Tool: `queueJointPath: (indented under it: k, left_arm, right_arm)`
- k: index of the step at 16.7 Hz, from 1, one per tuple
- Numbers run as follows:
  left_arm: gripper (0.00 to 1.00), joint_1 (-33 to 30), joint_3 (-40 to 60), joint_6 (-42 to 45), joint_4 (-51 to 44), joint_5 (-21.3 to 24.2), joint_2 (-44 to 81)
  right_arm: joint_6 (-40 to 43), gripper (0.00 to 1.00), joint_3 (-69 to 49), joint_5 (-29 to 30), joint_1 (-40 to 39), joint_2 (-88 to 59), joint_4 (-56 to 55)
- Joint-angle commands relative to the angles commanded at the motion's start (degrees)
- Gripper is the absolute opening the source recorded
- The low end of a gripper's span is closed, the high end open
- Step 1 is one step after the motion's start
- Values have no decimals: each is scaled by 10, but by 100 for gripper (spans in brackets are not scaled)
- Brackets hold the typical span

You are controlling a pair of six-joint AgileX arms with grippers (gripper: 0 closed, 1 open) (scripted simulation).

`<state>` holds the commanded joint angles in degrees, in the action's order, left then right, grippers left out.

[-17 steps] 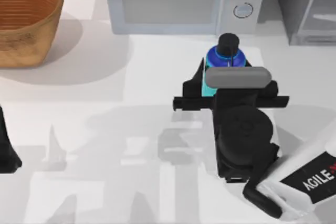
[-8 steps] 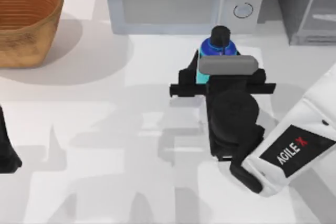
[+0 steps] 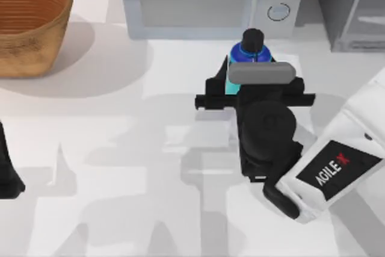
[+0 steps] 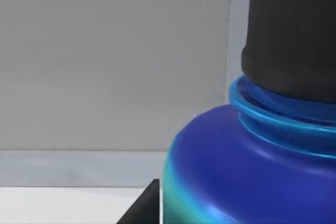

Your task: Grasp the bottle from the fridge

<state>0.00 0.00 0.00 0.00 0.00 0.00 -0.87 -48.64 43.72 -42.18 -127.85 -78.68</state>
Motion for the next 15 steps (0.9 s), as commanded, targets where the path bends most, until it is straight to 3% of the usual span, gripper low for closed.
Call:
queueJointPath:
  k: [10, 15]
  left_arm:
    - [100, 0, 0, 0, 0, 0, 0]
    - [100, 0, 0, 0, 0, 0, 0]
  right_arm:
    - [0, 98, 0, 0, 0, 0, 0]
    - [0, 100, 0, 0, 0, 0, 0]
